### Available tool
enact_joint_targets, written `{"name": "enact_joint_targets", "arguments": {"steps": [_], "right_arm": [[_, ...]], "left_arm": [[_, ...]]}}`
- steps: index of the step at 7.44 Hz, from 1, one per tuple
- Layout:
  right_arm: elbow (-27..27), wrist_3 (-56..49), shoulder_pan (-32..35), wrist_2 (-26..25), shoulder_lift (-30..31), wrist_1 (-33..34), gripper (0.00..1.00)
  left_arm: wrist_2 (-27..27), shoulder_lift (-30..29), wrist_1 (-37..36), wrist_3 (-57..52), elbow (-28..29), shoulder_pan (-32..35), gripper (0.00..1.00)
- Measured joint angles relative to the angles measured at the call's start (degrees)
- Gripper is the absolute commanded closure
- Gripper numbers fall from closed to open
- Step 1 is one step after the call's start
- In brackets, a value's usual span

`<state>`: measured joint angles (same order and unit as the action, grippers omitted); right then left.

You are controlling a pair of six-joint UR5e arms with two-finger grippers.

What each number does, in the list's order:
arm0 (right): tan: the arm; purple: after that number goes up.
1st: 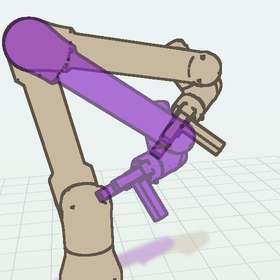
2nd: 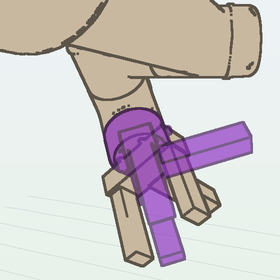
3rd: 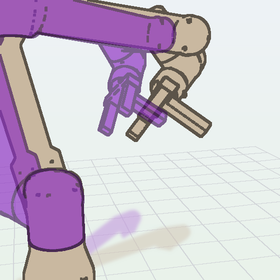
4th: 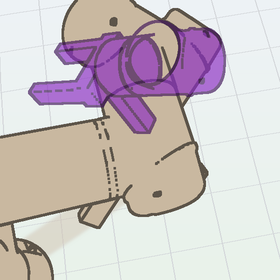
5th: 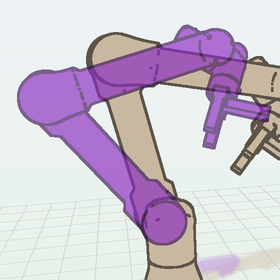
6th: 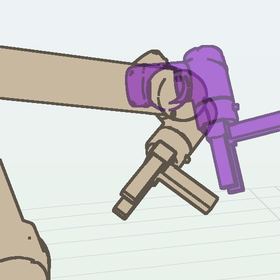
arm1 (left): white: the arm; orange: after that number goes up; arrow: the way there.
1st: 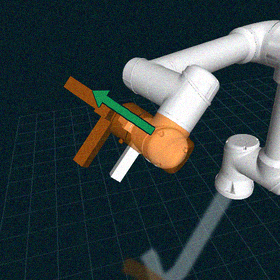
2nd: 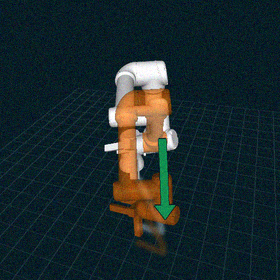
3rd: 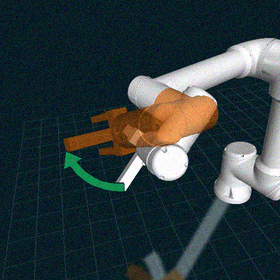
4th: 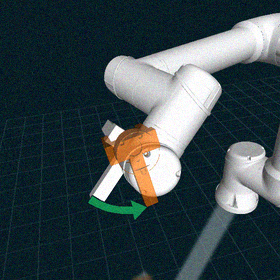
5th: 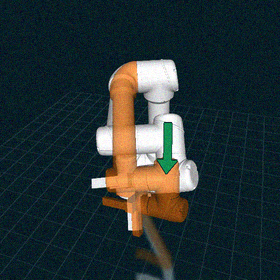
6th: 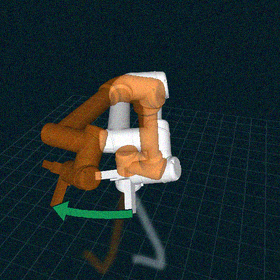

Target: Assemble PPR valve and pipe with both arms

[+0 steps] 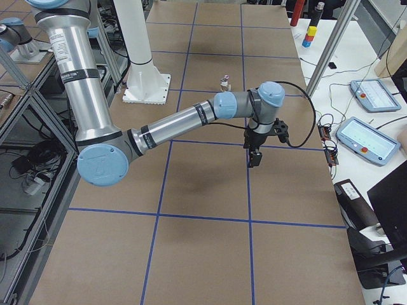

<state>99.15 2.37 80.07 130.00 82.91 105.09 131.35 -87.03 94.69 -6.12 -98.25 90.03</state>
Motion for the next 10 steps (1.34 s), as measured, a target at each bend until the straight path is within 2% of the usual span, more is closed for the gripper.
{"name": "enact_joint_targets", "arguments": {"steps": [5,8,10], "right_arm": [[-2.52,-2.44,7.49,2.25,4.81,-2.68,0.01],[-2.75,-6.93,9.96,2.92,6.56,-2.72,0.01],[-2.76,-7.3,10.73,5.07,7.13,-2.76,0.01]], "left_arm": [[0.37,-0.31,-0.15,4.1,0.28,0.52,0.0],[0.23,-0.51,-0.37,5.84,0.48,0.5,0.0],[0.28,-0.26,-0.44,5.71,0.52,0.5,0.0]]}}
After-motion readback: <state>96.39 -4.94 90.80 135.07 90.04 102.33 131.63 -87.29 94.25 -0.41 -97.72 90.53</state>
